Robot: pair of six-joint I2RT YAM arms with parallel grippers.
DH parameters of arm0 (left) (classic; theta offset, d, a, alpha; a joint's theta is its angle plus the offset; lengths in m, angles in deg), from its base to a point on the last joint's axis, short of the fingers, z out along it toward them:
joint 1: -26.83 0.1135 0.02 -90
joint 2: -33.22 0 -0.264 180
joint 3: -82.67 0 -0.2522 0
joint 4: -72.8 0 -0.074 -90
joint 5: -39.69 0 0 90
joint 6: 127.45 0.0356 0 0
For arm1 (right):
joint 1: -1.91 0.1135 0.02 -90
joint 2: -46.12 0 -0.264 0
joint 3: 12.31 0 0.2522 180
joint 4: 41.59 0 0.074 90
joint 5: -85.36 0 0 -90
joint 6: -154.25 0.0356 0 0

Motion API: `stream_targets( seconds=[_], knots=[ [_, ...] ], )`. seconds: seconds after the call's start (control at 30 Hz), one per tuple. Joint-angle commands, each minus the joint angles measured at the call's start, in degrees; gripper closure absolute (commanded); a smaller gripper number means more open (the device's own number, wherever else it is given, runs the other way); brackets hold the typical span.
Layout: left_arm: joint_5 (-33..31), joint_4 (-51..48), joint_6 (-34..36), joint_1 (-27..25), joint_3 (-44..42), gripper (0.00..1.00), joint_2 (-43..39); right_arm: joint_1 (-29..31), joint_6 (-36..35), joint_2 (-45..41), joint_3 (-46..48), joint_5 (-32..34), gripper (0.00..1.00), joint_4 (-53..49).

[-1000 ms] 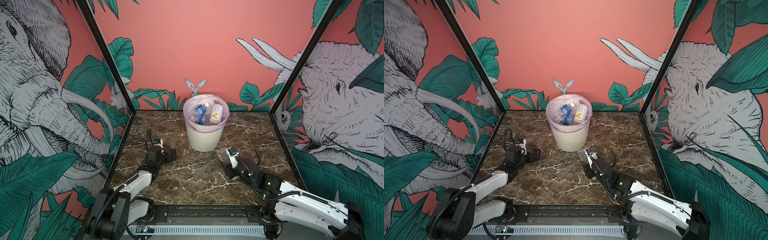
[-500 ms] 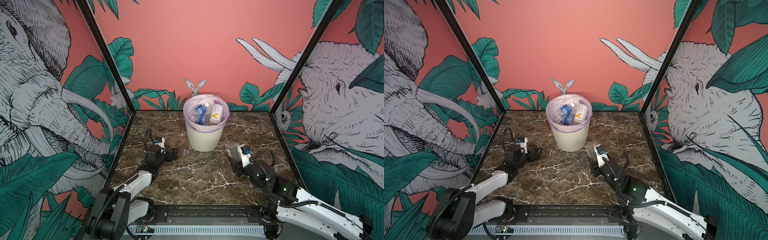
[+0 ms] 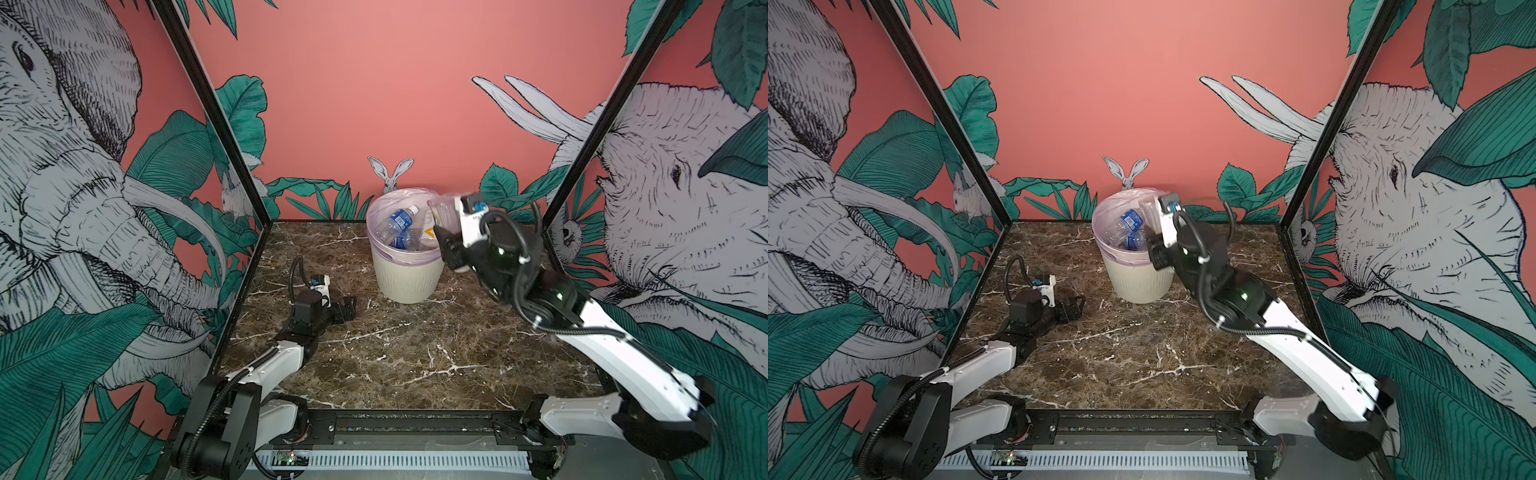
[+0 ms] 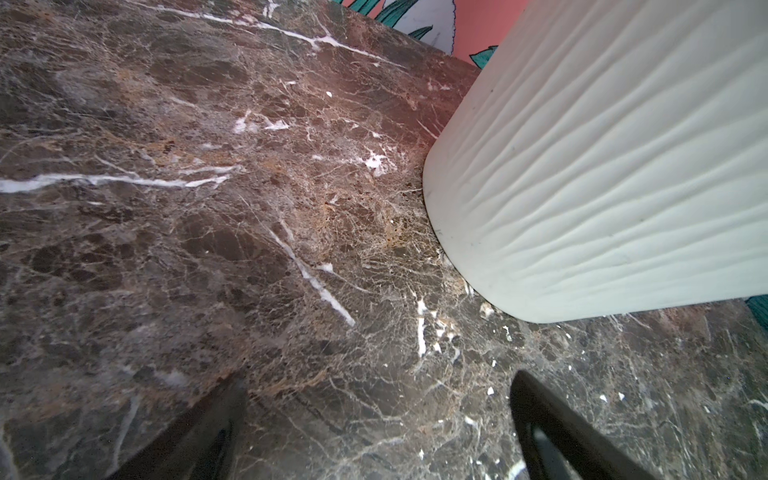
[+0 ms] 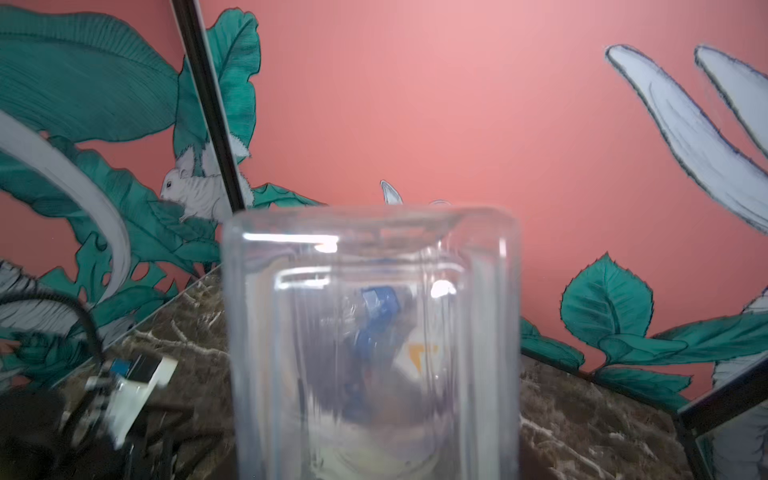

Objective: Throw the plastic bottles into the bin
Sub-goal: 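Lift the green-capped bottle and carry it over the bin with the right gripper, then open the right gripper to drop the green-capped bottle into the bin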

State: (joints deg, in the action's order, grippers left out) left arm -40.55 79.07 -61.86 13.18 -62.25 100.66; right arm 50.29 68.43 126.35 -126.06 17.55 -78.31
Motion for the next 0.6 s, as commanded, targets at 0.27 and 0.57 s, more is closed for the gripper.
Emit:
stream_targets(
  seconds=[0.27,0.57],
  knots=[
    [0.5,-2.1,1.1,0.5,1.4,0.0,-1.4,-8.1,1.5,23.5,-35.3,-6.4,0.01,-9.9],
    [0.9,-1.9,0.7,0.5,1.2,0.0,-2.1,-8.3,-0.1,14.1,-20.7,-3.3,0.01,-6.5]
  ],
)
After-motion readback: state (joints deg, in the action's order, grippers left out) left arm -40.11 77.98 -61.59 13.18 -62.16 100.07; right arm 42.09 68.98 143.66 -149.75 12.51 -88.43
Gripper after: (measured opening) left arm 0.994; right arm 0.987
